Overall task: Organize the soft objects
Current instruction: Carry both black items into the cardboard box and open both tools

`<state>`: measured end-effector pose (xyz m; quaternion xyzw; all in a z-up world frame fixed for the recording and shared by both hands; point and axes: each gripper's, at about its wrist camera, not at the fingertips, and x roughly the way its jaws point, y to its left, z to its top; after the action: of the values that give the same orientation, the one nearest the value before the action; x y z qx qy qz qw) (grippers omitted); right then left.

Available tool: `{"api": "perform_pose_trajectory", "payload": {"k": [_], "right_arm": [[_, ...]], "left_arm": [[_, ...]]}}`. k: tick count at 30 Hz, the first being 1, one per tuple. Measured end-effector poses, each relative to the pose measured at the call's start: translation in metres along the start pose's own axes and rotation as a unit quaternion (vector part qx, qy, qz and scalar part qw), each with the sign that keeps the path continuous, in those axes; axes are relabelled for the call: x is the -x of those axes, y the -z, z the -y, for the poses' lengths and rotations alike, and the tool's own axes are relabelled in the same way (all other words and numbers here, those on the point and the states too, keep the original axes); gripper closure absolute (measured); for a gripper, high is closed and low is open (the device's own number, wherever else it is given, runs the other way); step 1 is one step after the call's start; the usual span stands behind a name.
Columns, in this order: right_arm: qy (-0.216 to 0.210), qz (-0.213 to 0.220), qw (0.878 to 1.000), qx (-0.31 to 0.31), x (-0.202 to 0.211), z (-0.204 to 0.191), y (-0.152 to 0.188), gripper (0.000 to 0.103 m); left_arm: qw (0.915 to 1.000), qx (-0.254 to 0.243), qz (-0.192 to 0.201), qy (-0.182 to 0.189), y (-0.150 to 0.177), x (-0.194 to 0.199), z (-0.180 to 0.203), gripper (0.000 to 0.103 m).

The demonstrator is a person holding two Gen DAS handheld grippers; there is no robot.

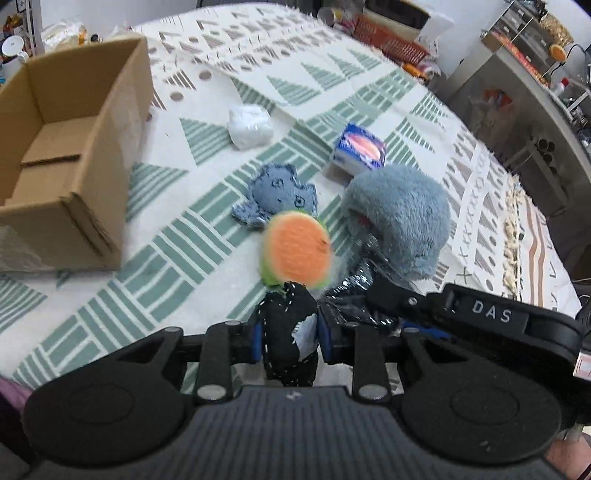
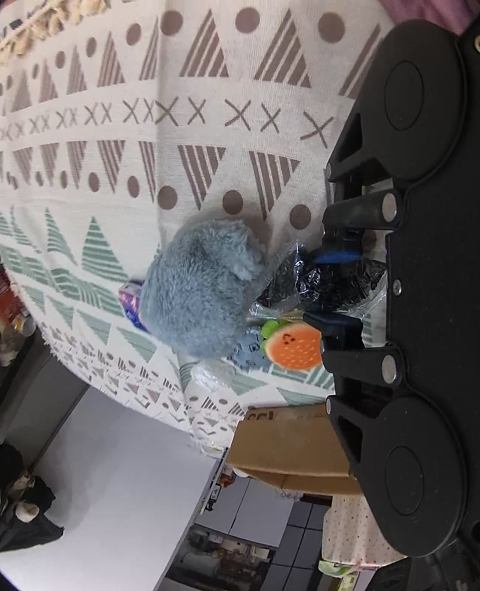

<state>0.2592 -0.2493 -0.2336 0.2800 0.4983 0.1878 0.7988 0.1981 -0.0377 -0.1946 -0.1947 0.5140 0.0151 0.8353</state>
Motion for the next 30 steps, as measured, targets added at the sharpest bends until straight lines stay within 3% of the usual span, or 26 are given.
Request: {"api": "perform_pose_trajectory", "payload": {"k": [16,30], "right_arm": [[0.000,0.067,0.996,0.065,0.055,-0.060,0.012,0.077],[-0.028,0.079,0.991,0.105,0.049,-0.130,0.014,0.077]], "left_arm": [[0.9963,0.003,0.085,0.016,-0.005,0.067,-0.019,0.075],[0.9879,0.037,0.149,0.024,-0.026,0.106,-0.055,0.075]]}}
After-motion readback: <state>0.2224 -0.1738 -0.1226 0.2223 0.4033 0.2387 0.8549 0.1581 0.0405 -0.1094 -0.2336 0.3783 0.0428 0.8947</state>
